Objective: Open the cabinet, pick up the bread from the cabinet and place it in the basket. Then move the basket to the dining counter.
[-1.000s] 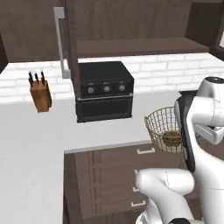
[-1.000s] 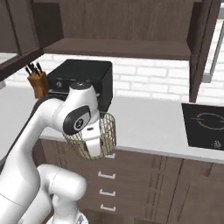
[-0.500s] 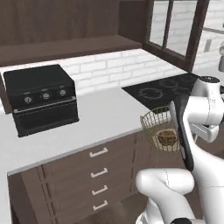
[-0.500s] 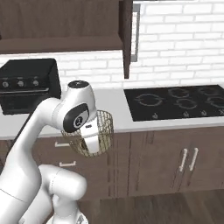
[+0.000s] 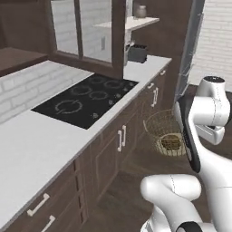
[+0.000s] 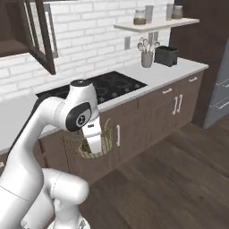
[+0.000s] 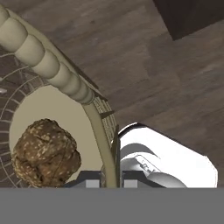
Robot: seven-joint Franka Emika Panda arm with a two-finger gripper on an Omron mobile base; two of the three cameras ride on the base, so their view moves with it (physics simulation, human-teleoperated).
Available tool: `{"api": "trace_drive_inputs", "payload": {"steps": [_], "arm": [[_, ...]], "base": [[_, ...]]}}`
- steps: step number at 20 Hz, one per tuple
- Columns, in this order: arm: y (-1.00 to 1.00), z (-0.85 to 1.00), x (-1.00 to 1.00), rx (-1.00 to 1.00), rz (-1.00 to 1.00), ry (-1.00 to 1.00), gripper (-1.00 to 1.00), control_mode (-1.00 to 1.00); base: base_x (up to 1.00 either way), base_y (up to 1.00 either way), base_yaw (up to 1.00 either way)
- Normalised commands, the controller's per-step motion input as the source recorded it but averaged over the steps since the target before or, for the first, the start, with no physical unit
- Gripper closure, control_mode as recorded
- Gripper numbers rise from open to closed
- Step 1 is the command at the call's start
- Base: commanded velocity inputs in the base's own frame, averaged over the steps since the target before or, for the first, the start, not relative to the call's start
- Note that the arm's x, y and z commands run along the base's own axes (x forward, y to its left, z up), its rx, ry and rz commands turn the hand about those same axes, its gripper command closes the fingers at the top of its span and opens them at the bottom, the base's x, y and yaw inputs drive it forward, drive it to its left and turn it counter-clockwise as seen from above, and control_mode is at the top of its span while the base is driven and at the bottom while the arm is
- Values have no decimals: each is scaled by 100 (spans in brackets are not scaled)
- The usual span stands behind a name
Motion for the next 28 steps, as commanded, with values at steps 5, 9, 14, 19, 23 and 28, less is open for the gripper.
{"api": "trace_drive_inputs", "payload": {"steps": [5, 9, 14, 19, 23, 28], "arm": [[0, 0, 0, 0, 0, 0, 100, 100], [0, 0, 0, 0, 0, 0, 100, 100], [0, 0, 0, 0, 0, 0, 100, 100], [0, 0, 0, 0, 0, 0, 100, 100], [0, 0, 0, 0, 0, 0, 100, 100], [0, 0, 0, 0, 0, 0, 100, 100]], "base": [[-13, -29, -82], [0, -30, -82], [0, -51, -73], [19, -75, -21], [36, -100, 0], [55, -100, 2]]}}
